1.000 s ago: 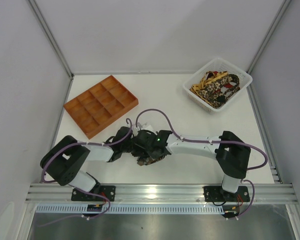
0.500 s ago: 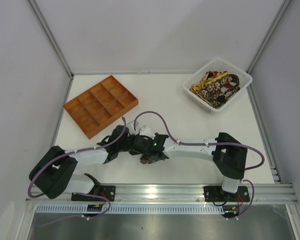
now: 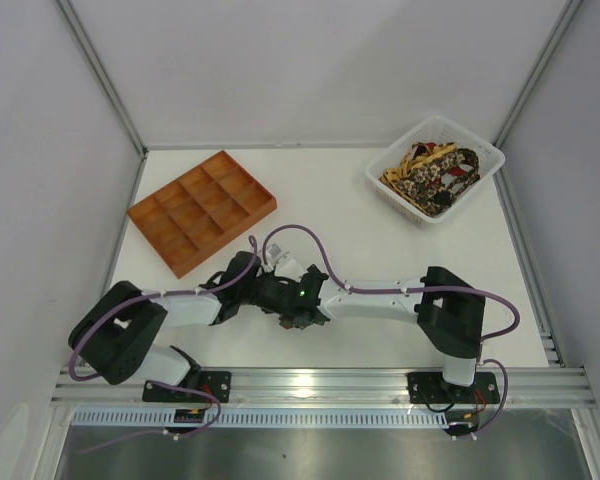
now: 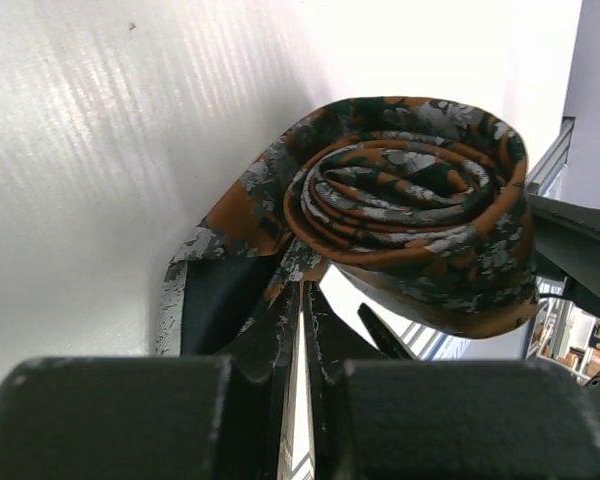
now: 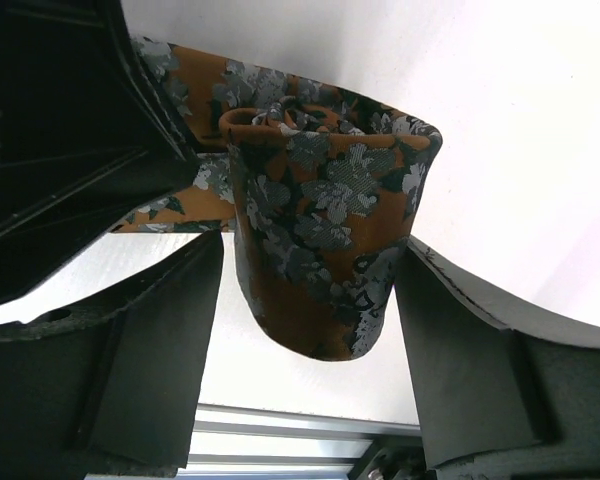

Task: Roll the ties
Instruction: Roll the tie

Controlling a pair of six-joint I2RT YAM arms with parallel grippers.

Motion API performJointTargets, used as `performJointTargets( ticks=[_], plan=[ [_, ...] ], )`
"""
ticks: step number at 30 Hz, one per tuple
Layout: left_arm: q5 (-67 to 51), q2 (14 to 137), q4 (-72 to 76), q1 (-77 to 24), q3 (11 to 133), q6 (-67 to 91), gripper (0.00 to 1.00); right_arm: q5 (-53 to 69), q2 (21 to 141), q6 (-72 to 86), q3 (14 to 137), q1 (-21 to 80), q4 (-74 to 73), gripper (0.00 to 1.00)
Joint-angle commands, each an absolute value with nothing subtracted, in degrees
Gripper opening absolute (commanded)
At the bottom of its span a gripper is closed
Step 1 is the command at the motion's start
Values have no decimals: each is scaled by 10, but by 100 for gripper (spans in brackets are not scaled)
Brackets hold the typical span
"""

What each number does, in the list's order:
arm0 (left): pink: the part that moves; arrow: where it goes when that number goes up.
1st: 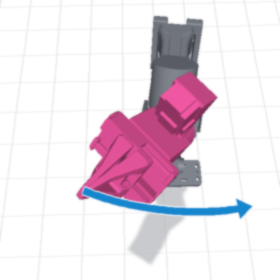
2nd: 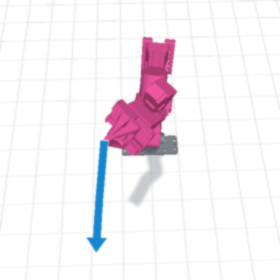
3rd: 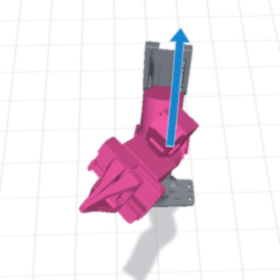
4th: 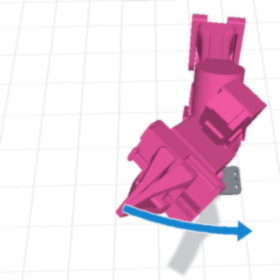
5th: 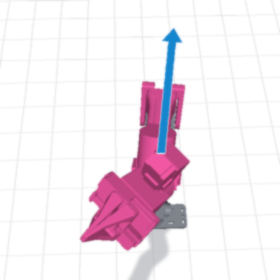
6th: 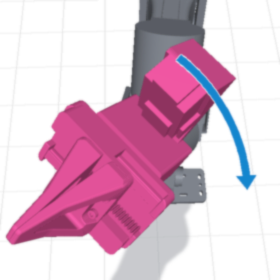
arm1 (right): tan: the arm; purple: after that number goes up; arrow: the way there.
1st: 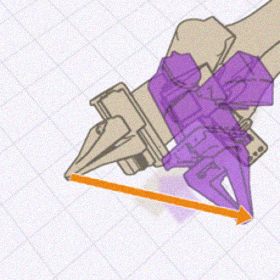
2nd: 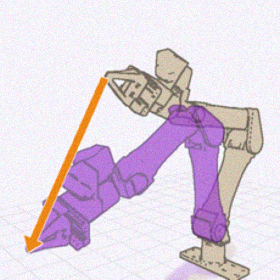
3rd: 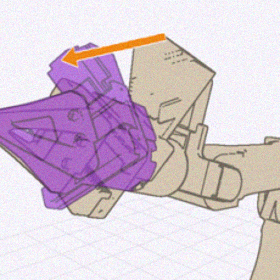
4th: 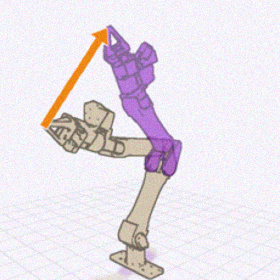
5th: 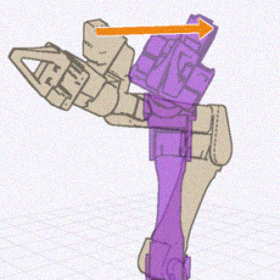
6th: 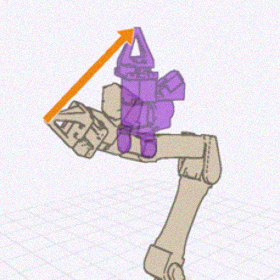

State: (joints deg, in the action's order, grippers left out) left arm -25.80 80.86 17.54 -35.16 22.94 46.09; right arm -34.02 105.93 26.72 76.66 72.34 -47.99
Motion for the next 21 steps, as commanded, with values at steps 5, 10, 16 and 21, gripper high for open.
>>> performJointTargets(
  ticks=[5,10,16,21],
  plan=[
    [-248,813,227,-338,226,475,9,-318,1037,264,798,745,-458,74],
    [-247,807,223,-329,215,474,9,-307,1028,267,797,745,-454,75],
    [-246,798,217,-323,211,470,9,-276,998,268,788,745,-433,74],
    [-248,798,217,-323,210,468,9,-230,984,264,771,731,-406,74]
  ],
)
